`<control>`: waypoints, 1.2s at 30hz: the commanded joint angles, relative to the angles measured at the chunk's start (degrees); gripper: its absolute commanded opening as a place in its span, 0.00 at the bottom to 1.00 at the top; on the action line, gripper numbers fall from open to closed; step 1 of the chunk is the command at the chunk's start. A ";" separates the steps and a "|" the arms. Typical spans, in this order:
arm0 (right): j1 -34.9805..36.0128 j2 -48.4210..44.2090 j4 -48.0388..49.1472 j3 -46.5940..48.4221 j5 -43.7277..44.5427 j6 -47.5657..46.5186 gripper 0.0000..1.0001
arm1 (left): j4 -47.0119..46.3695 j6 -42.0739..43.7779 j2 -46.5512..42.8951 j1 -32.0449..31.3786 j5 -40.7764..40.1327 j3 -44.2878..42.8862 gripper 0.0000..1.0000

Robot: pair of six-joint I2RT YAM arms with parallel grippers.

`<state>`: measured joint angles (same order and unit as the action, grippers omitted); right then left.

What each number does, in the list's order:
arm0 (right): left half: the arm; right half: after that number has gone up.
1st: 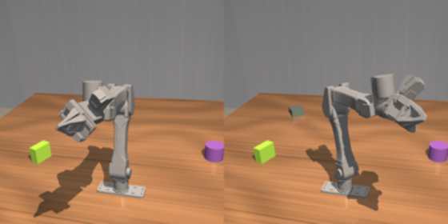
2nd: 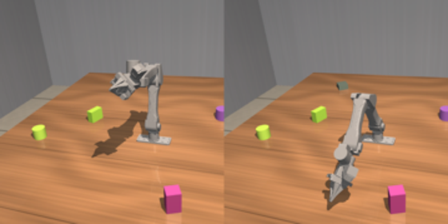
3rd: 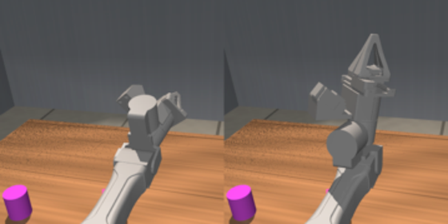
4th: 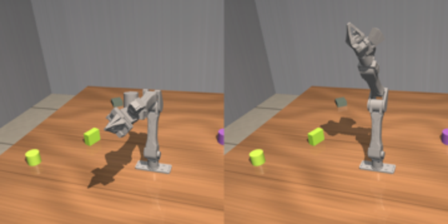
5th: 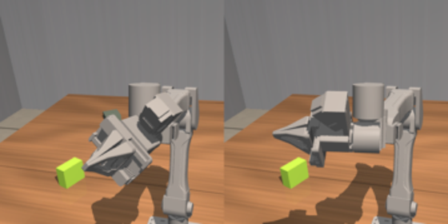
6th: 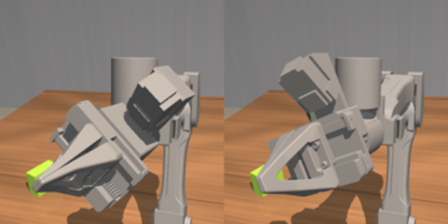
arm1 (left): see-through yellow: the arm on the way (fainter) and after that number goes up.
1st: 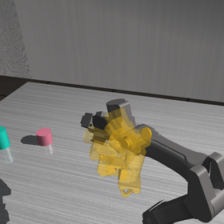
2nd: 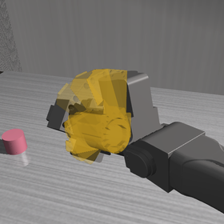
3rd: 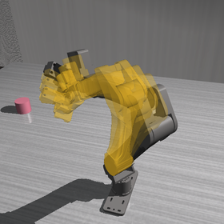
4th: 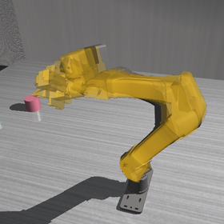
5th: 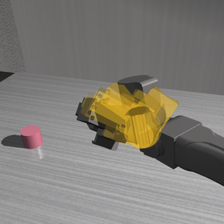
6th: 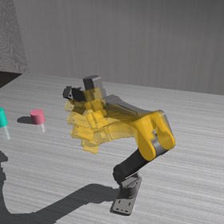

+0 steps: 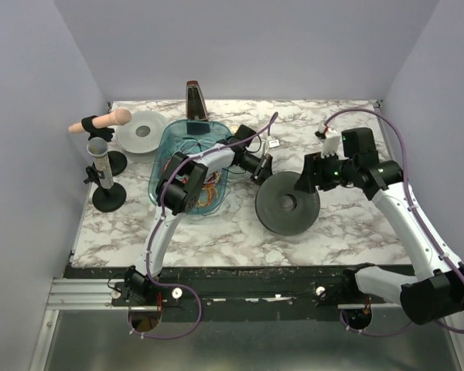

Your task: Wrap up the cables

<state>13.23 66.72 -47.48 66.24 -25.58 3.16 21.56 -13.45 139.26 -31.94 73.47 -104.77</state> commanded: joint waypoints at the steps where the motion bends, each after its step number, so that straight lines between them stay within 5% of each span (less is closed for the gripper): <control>1: 5.92 -0.28 7.22 -3.04 4.23 4.92 0.71 | 1.02 4.58 3.03 0.13 -8.60 -4.03 0.09; 10: 6.63 5.34 12.49 -9.19 5.55 6.16 0.64 | 6.74 10.46 4.35 0.13 -18.18 -9.22 0.32; 16: 7.59 8.42 21.46 -10.96 3.34 9.94 0.53 | 3.40 10.20 4.00 0.13 -20.21 -9.84 0.35; 26: 7.95 14.14 19.27 -12.71 6.68 9.76 0.48 | -5.55 8.27 -0.13 0.13 -28.29 -7.30 0.61; 36: 8.12 14.76 18.83 -10.96 7.57 9.76 0.47 | -8.90 3.70 0.66 1.09 -31.20 -9.84 0.63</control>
<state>20.95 81.58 -28.53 53.95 -19.20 12.58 15.84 -7.79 141.10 -31.59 44.64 -113.12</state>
